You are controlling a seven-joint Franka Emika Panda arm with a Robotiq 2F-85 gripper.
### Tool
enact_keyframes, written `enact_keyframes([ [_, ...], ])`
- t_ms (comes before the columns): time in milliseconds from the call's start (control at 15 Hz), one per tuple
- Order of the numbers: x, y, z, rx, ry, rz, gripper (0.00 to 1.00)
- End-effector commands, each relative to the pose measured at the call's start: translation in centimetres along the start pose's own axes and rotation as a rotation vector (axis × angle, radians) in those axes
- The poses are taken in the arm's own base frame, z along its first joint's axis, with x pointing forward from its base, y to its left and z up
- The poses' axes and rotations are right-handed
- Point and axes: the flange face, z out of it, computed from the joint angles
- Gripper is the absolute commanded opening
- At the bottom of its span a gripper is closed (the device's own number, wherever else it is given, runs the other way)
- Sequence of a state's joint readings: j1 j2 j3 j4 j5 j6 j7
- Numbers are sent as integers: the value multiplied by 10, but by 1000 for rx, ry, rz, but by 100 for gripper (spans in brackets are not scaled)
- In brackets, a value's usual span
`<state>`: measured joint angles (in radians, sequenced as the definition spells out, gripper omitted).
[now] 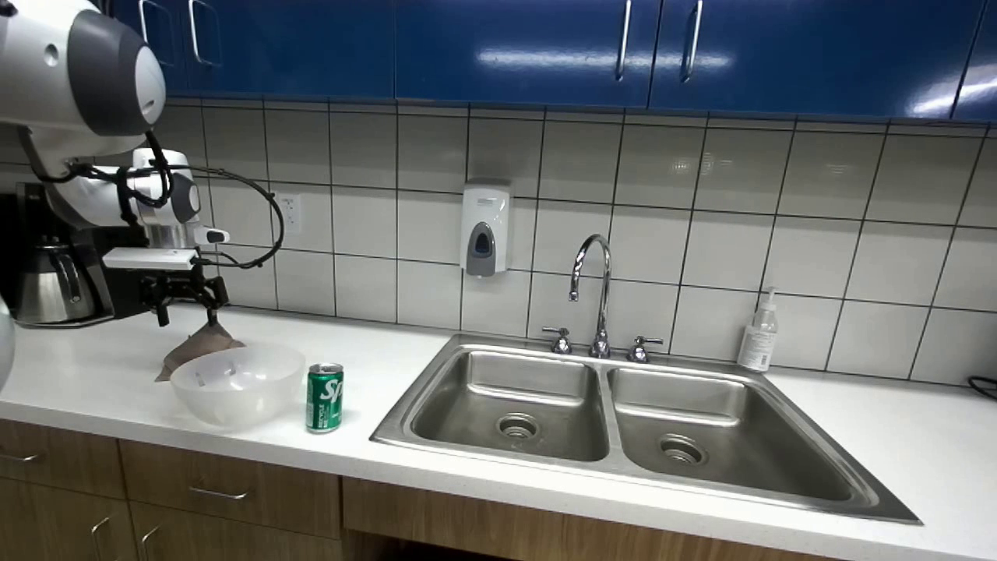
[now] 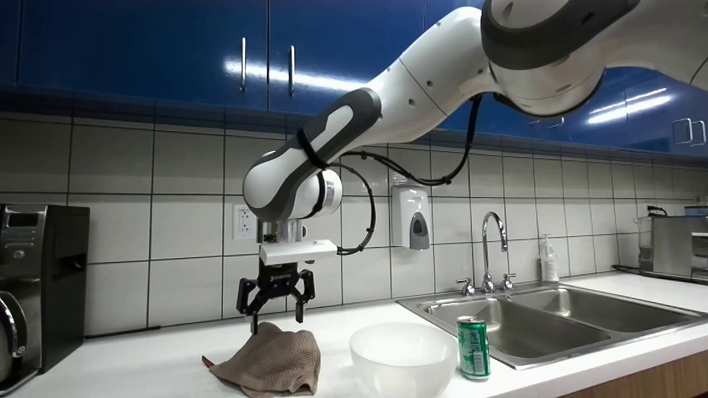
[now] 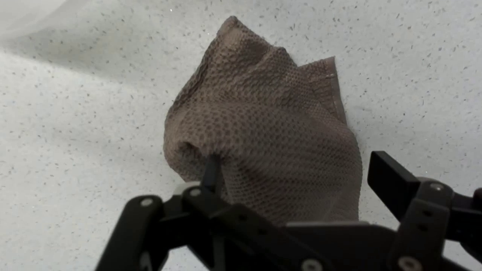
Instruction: Put the towel in the bowl
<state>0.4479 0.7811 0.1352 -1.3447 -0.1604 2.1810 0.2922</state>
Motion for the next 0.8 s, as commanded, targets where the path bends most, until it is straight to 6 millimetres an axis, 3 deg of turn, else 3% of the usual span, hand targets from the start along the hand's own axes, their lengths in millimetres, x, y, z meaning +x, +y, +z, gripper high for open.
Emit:
enact_keyframes([
  [0,16,-6,-2,-28,37,-45,100],
  [333,25,-6,-4,-44,75,-88,100],
  [733,31,9,24,-59,37,-70,100],
])
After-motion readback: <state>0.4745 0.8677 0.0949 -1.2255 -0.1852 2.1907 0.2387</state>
